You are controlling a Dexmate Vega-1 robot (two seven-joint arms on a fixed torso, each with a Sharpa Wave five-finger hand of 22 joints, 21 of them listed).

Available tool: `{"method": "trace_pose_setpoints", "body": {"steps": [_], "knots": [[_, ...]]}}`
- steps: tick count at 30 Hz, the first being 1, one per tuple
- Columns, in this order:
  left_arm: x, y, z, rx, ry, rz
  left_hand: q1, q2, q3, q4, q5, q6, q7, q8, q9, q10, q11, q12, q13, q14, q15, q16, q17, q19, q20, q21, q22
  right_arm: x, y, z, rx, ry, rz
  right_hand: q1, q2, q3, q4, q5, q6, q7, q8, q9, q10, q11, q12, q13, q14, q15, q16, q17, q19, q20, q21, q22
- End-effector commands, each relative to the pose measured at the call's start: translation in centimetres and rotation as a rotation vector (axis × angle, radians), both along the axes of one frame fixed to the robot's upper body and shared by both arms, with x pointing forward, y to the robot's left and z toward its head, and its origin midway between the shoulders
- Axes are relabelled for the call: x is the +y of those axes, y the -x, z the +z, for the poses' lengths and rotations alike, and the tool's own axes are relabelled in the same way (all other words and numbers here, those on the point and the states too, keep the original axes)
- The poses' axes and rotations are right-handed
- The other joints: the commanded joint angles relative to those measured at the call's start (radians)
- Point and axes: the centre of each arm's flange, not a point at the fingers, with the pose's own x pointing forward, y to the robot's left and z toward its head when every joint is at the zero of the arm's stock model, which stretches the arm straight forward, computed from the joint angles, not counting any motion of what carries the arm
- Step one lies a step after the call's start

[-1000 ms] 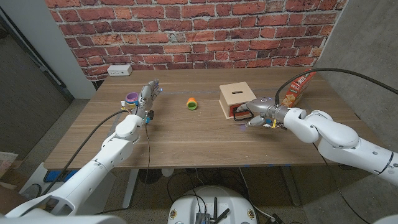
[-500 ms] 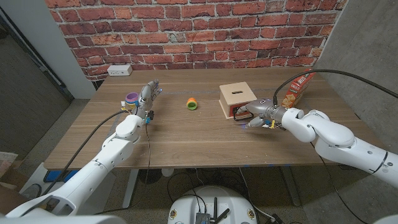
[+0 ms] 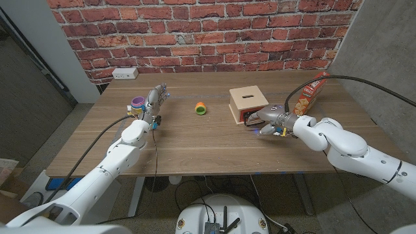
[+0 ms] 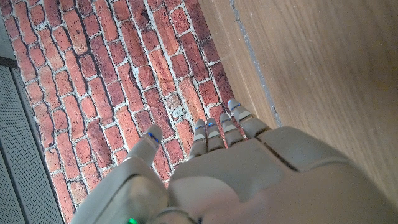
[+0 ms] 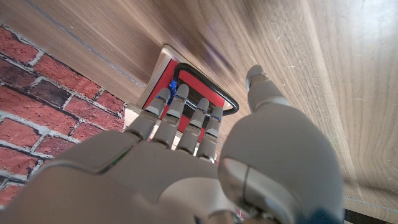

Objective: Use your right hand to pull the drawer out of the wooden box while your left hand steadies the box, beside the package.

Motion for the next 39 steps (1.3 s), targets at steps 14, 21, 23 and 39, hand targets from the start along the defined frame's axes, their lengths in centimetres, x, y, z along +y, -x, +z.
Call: {"method": "trace_pose_setpoints", "body": {"steps": [14, 21, 23, 39], "knots": [[-0.32, 0.02, -0.03, 0.003, -0.004, -0.005, -0.003, 0.06, 0.011, 0.002, 0.001, 0.009, 0.0, 0.004, 0.005, 0.009, -0.001, 0.0, 0.003, 0.009, 0.0, -0.001, 0.002, 0.01, -0.061, 0.004, 0.004, -0.26, -0.58, -0.99, -0.03, 0.012, -0.033, 0.027, 0.009, -0.001, -0.004, 0.005, 0.02, -0.013, -0.003, 0.001, 0.011, -0.002, -0.006, 0.003, 0.018, -0.168, 0.013, 0.006, 0.015, 0.003, 0.0, 0.002], [-0.57, -0.07, 0.03, 0.006, -0.006, -0.01, -0.002, 0.06, 0.012, 0.001, 0.001, 0.01, 0.001, 0.004, 0.005, 0.008, 0.0, -0.001, 0.003, 0.009, 0.0, -0.001, 0.002, 0.012, -0.059, 0.004, 0.004, -0.3, -0.72, -1.18, -0.065, 0.008, -0.025, 0.06, 0.015, -0.01, -0.005, 0.001, 0.06, -0.018, 0.004, 0.003, 0.067, -0.014, 0.006, 0.006, 0.053, -0.172, 0.033, 0.018, 0.045, -0.037, 0.002, 0.003], [-0.61, -0.09, 0.07, 0.004, -0.005, -0.012, -0.002, 0.06, 0.013, 0.001, 0.001, 0.01, 0.001, 0.004, 0.005, 0.008, 0.0, -0.001, 0.003, 0.009, 0.0, -0.001, 0.002, 0.012, -0.059, 0.004, 0.004, -0.3, -0.81, -1.14, -0.072, 0.006, -0.023, 0.063, 0.016, -0.012, -0.004, 0.0, 0.07, -0.02, 0.006, 0.003, 0.072, -0.017, 0.006, 0.007, 0.055, -0.173, 0.034, 0.019, 0.049, -0.045, 0.002, 0.003], [-0.84, 0.02, -0.27, 0.01, 0.0, -0.013, -0.002, 0.06, 0.014, 0.0, 0.001, 0.012, 0.001, 0.003, 0.006, 0.011, 0.002, -0.001, 0.004, 0.012, 0.0, -0.001, 0.002, 0.014, -0.058, 0.004, 0.004, 0.03, -1.19, -0.93, -0.145, 0.007, -0.01, 0.076, 0.019, -0.064, 0.007, 0.004, 0.157, -0.018, 0.019, 0.008, 0.171, -0.048, 0.013, 0.01, 0.144, -0.18, 0.081, 0.037, 0.117, -0.096, 0.004, 0.004]]}}
